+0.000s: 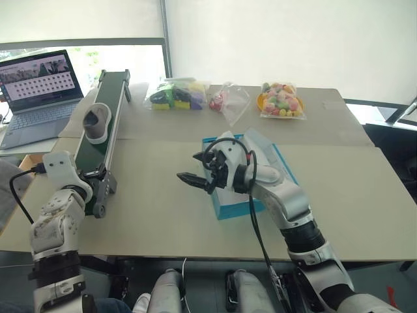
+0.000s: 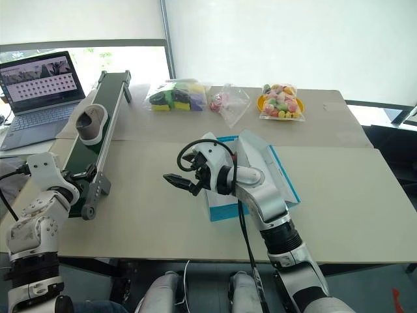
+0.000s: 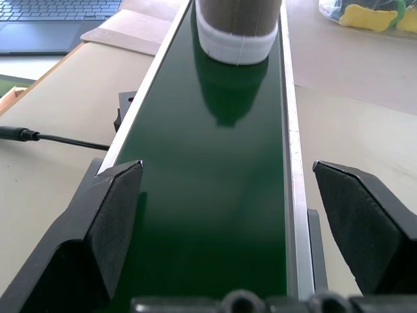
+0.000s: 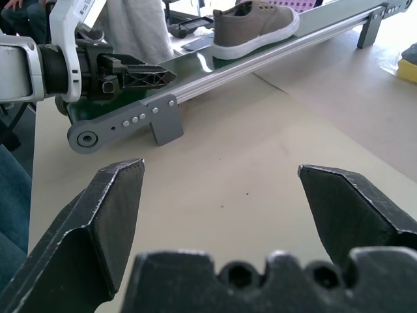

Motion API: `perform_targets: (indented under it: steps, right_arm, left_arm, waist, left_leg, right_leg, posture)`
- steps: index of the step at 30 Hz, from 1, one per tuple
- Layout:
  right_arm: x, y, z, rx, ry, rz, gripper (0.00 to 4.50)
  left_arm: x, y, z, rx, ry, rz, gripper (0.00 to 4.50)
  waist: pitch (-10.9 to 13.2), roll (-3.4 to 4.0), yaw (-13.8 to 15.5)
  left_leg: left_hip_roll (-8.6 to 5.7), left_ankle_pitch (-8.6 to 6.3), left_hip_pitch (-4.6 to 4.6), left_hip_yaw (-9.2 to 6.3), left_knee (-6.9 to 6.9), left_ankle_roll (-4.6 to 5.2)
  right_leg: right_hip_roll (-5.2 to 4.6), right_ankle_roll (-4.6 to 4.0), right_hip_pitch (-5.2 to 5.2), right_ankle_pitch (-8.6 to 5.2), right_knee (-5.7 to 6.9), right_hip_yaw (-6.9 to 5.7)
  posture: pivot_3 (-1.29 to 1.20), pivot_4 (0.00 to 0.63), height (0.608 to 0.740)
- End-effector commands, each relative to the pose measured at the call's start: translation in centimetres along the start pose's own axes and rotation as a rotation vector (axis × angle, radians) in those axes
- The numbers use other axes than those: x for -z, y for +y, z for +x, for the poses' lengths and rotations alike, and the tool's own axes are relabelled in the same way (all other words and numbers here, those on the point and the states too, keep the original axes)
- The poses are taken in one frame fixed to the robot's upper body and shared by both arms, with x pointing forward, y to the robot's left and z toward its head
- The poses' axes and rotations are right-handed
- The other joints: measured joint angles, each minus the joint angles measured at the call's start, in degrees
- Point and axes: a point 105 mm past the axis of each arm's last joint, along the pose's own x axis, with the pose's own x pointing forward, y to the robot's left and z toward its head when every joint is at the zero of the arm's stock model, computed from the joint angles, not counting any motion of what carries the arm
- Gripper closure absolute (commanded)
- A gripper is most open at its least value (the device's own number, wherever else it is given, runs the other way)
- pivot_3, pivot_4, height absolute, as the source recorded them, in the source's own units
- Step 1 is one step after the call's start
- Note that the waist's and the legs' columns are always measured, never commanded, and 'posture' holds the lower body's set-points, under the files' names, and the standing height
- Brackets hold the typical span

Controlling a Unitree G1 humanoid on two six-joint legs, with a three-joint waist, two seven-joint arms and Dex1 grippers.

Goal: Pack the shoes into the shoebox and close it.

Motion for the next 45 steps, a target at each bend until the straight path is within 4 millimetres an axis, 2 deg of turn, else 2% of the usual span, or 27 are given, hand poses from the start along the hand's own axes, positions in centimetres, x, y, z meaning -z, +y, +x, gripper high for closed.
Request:
perform_targets:
  steps: [1,14,17,18,21,23,25,28,31,33,35,36,40,45]
  right_arm:
    - [-1.9,0.3,-0.1,-0.011,-0.058,-0.032,0.04]
    - [-2.3,0.2,-0.1,-0.006,-0.073,-0.034,0.04]
    - [-2.6,0.1,-0.2,0.000,-0.081,-0.035,0.00]
    - [-2.7,0.0,-0.2,0.001,-0.084,-0.036,0.00]
    - [-3.0,-0.1,-0.3,0.005,-0.091,-0.044,0.00]
    - [-3.1,-0.1,-0.3,0.008,-0.093,-0.047,0.00]
    - [-3.3,-0.3,-0.3,0.016,-0.099,-0.046,0.00]
    - [-3.3,-1.1,-0.4,0.059,-0.101,-0.036,0.00]
    - [-2.8,-3.4,-0.2,0.177,-0.080,0.060,0.00]
    - [-2.8,-5.4,-0.1,0.266,-0.109,0.284,0.00]
    - [-3.3,-6.5,0.0,0.277,-0.187,0.583,0.00]
    - [-3.6,-6.6,0.0,0.267,-0.214,0.676,0.00]
    - [-5.5,-6.3,-0.1,0.198,-0.278,0.800,0.00]
    - [-6.7,-5.6,0.1,0.162,-0.284,0.827,0.00]
  left_arm:
    - [-0.9,0.3,0.0,-0.012,-0.042,-0.002,0.00]
    - [-0.4,0.1,0.4,-0.020,-0.025,-0.011,0.00]
    - [-0.4,-0.3,0.6,0.002,-0.029,-0.037,0.73]
    - [-0.5,-0.5,0.6,0.007,-0.031,-0.040,1.17]
    - [-0.7,-0.7,0.9,0.007,-0.028,-0.060,1.88]
    - [-1.0,-1.0,1.0,0.010,-0.038,-0.076,2.04]
    - [-2.3,-1.5,1.0,0.023,-0.102,-0.106,2.04]
    - [-6.0,-3.3,0.2,0.097,-0.296,-0.156,2.04]
    - [-7.8,-7.2,-1.2,0.281,-0.387,-0.244,2.04]
    - [-7.5,-10.9,-2.4,0.471,-0.357,-0.290,2.04]
    - [-7.0,-14.6,-4.4,0.682,-0.314,-0.357,2.04]
    - [-6.7,-15.5,-5.0,0.733,-0.294,-0.362,2.04]
    - [-5.5,-17.2,-5.9,0.798,-0.239,-0.321,2.04]
    - [-5.1,-18.5,-6.2,0.839,-0.216,-0.302,2.04]
  waist:
    - [0.0,0.00,0.0]
    - [0.0,0.00,0.0]
    - [0.0,0.00,0.1]
    - [0.0,0.00,0.1]
    - [0.0,0.00,0.5]
    - [0.0,0.00,0.7]
    - [0.0,0.00,0.9]
    - [0.0,-0.01,1.1]
    - [0.0,-0.06,1.2]
    - [0.0,-0.06,1.2]
    - [0.0,-0.06,1.2]
    - [0.0,-0.06,1.2]
    - [0.0,-0.05,0.8]
    - [0.0,-0.04,0.1]
  left_leg:
    - [0.00,0.00,0.00,0.00,0.00,0.00]
    - [0.00,0.00,-0.01,-0.02,0.00,0.00]
    - [0.00,0.00,-0.01,-0.03,0.00,0.00]
    - [0.00,0.00,-0.01,-0.02,0.00,0.00]
    - [-0.01,0.00,0.00,-0.02,0.00,0.00]
    - [0.00,0.00,0.00,-0.01,0.00,0.00]
    - [0.00,0.00,0.00,-0.02,0.00,-0.01]
    - [-0.01,0.00,-0.04,-0.06,0.00,-0.01]
    - [-0.02,0.01,-0.21,-0.09,0.01,-0.02]
    - [-0.04,0.02,-0.20,-0.05,0.01,-0.02]
    - [-0.05,0.03,-0.19,0.04,0.02,-0.03]
    - [-0.04,0.04,-0.18,0.02,0.04,-0.04]
    - [-0.01,0.04,-0.15,0.00,0.07,-0.04]
    - [-0.02,0.04,-0.11,-0.07,0.06,-0.03]
  right_leg:
    - [0.00,0.00,0.00,0.00,0.00,0.00]
    - [-0.01,-0.01,0.01,-0.01,-0.01,-0.04]
    - [-0.02,-0.01,0.01,-0.01,-0.01,-0.05]
    - [-0.02,-0.01,0.02,-0.01,-0.01,-0.07]
    - [-0.04,-0.01,0.04,-0.01,0.00,-0.14]
    - [-0.06,-0.02,0.04,-0.01,0.01,-0.24]
    - [-0.09,-0.04,0.01,-0.02,0.00,-0.39]
    - [-0.14,-0.06,0.02,-0.03,-0.04,-0.49]
    - [-0.15,-0.07,0.08,-0.02,-0.08,-0.51]
    - [-0.15,-0.06,0.12,-0.01,-0.08,-0.52]
    - [-0.13,0.21,0.16,0.16,-0.07,-0.51]
    - [-0.10,0.25,0.19,0.23,-0.04,-0.51]
    - [-0.01,0.28,0.22,0.21,-0.02,-0.55]
    - [0.00,0.30,0.24,0.20,-0.01,-0.55]
  posture:
    - [0.00,0.150,0.707]
    - [0.00,0.150,0.707]
    - [0.00,0.150,0.707]
    - [0.00,0.150,0.707]
    - [0.00,0.150,0.707]
    - [0.00,0.150,0.707]
    - [0.00,0.150,0.707]
    - [0.00,0.150,0.707]
    - [0.00,0.150,0.707]
    - [0.00,0.150,0.707]
    - [0.00,0.150,0.707]
    - [0.00,0.150,0.707]
    - [0.00,0.150,0.707]
    - [0.00,0.150,0.707]
